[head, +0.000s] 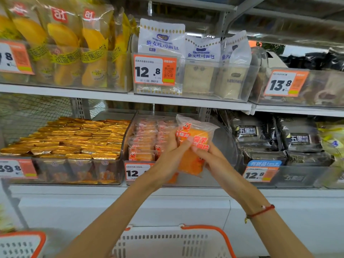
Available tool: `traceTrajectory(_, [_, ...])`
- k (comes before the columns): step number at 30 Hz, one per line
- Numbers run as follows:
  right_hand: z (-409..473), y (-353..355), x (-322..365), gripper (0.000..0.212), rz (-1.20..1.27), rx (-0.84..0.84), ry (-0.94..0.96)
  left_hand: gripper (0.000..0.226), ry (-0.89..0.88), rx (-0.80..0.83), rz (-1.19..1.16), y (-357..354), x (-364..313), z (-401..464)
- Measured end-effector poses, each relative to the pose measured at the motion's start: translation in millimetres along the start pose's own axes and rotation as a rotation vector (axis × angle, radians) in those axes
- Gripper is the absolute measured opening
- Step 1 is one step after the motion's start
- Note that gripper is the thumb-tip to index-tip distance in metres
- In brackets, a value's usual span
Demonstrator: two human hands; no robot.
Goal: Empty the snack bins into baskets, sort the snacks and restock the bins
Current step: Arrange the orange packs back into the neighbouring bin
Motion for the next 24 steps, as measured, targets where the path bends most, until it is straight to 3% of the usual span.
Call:
traceTrajectory(3, [11.5,6.4,1.8,0.034,-0.016,-0.078,0.006,0.031,0.018,-0.044,0.116,-0.5,-5.9,7.9])
traceTrajectory(6, [28.8,21.4,-3.7,0.034,0.086,-0.159,-0.082,0.074,0.014,-0.114,0.643,28.1,10.0,27.1])
traceTrajectory(9, [56.5,41.7,-10.2,0.027,0.18,-0.18,-0.222,0.063,0.006,-0.121,1.185,65.6,33.7,45.5])
traceTrajectory(11, [78.8,50.8,-14.4,0.028,0.198,-0.184,-0.273,0.061,-0.005,-0.031,1.363,79.3,46.2,55.0])
traceTrajectory(14, [117.4,61.8,-20.5,0.025,0.134,-0.253,-0.303,0.068,-0.032,-0.06,1.441,84.3,61.1,57.4])
traceTrajectory(18, [163.0,74.1,-28.9,0.007,-0.026,-0.296,-0.268,0.049,-0.136,-0.169,1.45,83.8,69.1,53.3])
traceTrajectory(20, [183.5,82.3,-40.5,0.011,-0.123,-0.334,-0.231,0.048,-0.139,-0.163,1.428,84.6,71.6,52.8])
traceTrajectory(24, [212.7,86.9,-65.0,0.011,-0.076,-0.216,-0.329,0.051,-0.142,-0.184,1.409,84.7,72.0,51.6])
Point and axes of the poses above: each hand's wrist, its own z-axis towards the middle knuckle, its own y-axis out of the back of the hand, x = y × z, the point moved 1 cm from there along z, towards the middle knuckle, and after that the axes turned 6 degrees about x, right-handed, at the moved point
